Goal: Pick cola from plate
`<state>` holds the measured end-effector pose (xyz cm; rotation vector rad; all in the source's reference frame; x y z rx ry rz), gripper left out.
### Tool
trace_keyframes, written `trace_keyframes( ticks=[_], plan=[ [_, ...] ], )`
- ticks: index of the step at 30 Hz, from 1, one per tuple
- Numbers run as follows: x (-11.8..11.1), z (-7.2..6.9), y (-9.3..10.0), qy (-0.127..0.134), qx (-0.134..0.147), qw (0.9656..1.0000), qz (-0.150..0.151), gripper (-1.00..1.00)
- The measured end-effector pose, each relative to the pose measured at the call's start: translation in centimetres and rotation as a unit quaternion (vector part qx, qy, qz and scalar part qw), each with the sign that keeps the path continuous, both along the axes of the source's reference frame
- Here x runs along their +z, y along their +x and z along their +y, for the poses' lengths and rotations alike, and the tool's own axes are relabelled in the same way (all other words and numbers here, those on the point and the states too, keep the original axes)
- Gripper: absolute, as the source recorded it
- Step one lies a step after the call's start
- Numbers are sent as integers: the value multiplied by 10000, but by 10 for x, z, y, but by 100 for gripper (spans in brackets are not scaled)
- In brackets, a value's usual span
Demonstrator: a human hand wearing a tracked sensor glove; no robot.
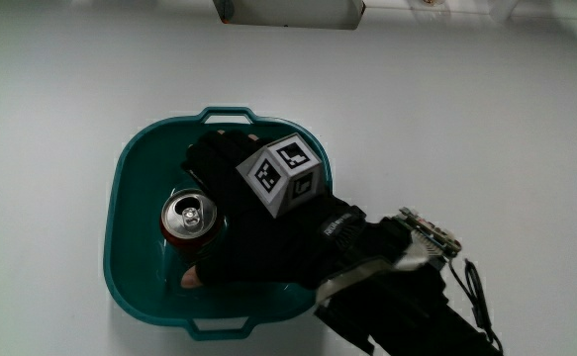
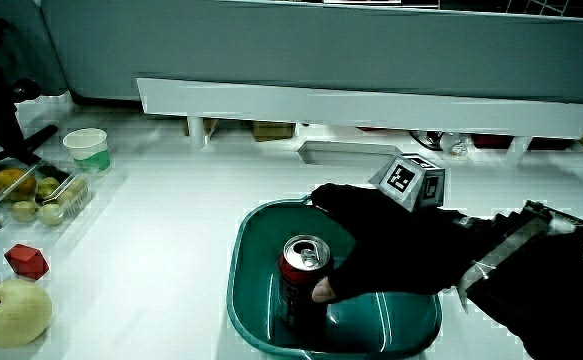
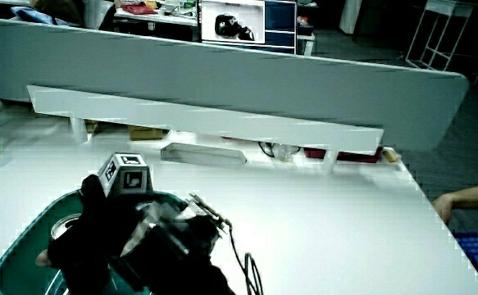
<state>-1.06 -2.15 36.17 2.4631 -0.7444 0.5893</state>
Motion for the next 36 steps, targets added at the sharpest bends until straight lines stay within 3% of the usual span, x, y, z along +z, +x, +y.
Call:
trace_keyframes(
  ticks=[2, 9, 12, 14, 19, 24, 28, 32, 34, 36],
  plan=[
    [2, 0, -1, -43, 40, 9999, -104, 0],
    [10, 0, -3, 45, 84, 9999, -36, 0],
    [13, -1, -3, -13, 164, 9997, -201, 0],
    [14, -1, -2, 185, 211, 9994, -215, 0],
    [13, -1, 0, 239, 355, 9984, -373, 21],
    [15, -2, -2, 222, 327, 9984, -414, 42],
    [19, -2, -1, 80, 393, 9977, -541, 58],
    [18, -3, 1, 208, 456, 9973, -540, 75],
    [20, -3, 2, 110, 447, 9959, -780, 83],
    [17, -3, 2, 268, 493, 9962, -672, 92]
  ],
)
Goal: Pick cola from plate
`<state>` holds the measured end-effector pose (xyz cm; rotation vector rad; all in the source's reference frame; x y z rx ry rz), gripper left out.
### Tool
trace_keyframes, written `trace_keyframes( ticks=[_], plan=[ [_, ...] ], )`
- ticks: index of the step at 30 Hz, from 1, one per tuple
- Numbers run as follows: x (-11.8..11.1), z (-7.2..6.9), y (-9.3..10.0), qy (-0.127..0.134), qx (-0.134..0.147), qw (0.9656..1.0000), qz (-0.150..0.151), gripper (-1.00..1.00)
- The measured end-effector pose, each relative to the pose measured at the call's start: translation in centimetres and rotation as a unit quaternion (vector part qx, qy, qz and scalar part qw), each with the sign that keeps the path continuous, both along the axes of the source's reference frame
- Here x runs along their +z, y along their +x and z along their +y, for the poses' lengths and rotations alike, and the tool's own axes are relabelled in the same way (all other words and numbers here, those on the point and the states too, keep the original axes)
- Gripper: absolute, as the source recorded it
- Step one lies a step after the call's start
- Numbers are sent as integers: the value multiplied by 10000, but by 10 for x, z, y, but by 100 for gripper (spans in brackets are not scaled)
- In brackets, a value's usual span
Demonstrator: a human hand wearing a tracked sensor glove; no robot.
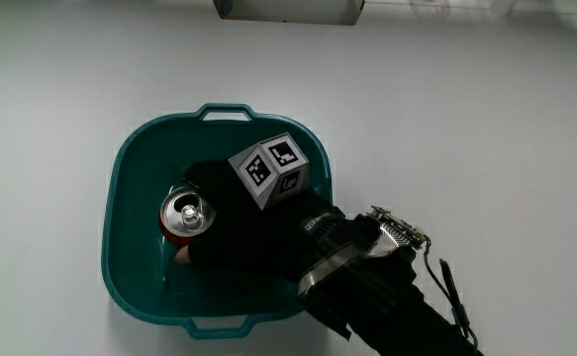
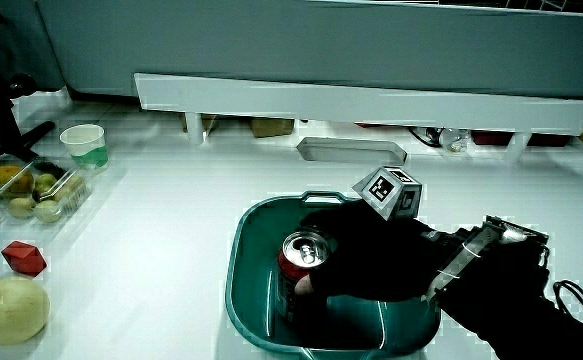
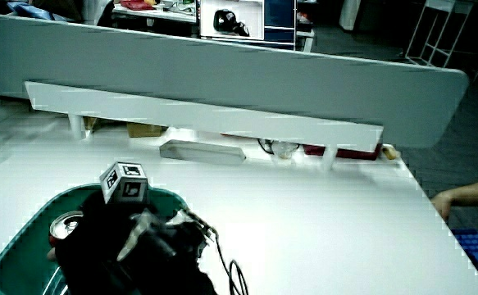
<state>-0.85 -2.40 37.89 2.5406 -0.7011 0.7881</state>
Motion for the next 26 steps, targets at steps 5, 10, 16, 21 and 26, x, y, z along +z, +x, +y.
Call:
trace_keyframes(
  ticks=[5, 10, 16, 21, 26],
  plan=[
    [2, 0, 1, 181, -5, 9998, -80, 100],
    [-2, -1, 5, 173, 35, 9998, -129, 100],
    [-10, -6, 16, 218, 111, 9985, -483, 100],
    [-43, -13, 28, 499, -63, 9975, -503, 100],
    [-61, -19, 45, 758, -84, 9953, -589, 100]
  ],
)
